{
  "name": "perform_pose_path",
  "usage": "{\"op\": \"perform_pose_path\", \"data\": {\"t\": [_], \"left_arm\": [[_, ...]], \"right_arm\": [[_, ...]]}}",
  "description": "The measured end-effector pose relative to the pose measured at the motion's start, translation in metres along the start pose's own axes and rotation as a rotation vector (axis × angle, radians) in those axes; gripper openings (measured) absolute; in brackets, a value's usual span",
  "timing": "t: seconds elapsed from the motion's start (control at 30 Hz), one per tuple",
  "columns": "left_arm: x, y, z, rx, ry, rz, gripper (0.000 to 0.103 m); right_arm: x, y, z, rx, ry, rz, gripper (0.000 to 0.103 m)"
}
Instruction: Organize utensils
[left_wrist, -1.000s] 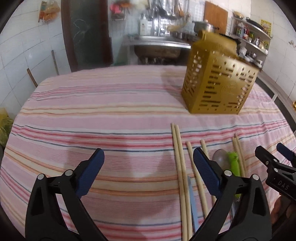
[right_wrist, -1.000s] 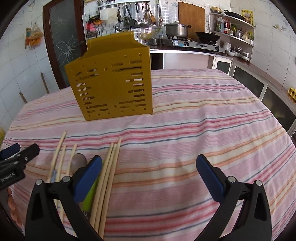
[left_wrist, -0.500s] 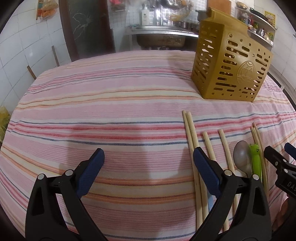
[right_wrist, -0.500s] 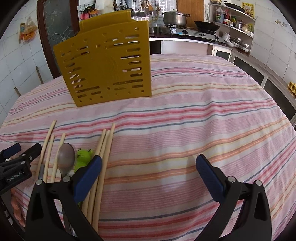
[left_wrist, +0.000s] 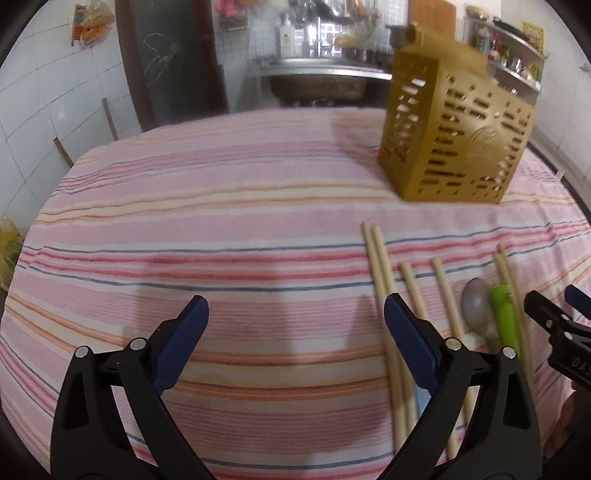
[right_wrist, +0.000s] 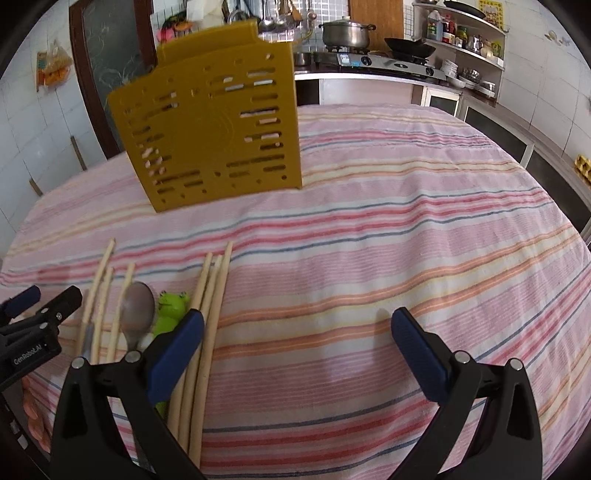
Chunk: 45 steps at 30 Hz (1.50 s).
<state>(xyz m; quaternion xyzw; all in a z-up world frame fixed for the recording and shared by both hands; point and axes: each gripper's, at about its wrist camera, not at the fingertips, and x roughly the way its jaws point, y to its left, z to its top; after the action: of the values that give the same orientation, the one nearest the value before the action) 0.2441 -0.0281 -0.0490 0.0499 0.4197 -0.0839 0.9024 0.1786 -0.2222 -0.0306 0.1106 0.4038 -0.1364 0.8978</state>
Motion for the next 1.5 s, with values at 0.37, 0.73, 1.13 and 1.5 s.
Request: {"op": "perform_pose_path", "data": {"t": [0.37,0.73,1.13,1.5], "left_arm": [[0.005,-0.007,-0.004,0.027,0.013,0.012,0.093],[0.015,0.001,-0.007,0.033,0.040,0.007,0.094],[0.024,0.007,-0.008,0.036,0.064,0.009,0.094],[0.030,-0.006,0.014,0.051,0.094,-0.009,0.066]], "right_arm": [[0.006,0.004,0.001,-0.028,0.025,-0.008,0.099],[0.006,0.002,-0.003,-0.018,0.037,-0.014,0.099],[0.008,0.002,-0.006,-0.034,0.067,-0.061,0.098],[0.011,0.031,0.008,-0.115,0.099,-0.082,0.049]]}}
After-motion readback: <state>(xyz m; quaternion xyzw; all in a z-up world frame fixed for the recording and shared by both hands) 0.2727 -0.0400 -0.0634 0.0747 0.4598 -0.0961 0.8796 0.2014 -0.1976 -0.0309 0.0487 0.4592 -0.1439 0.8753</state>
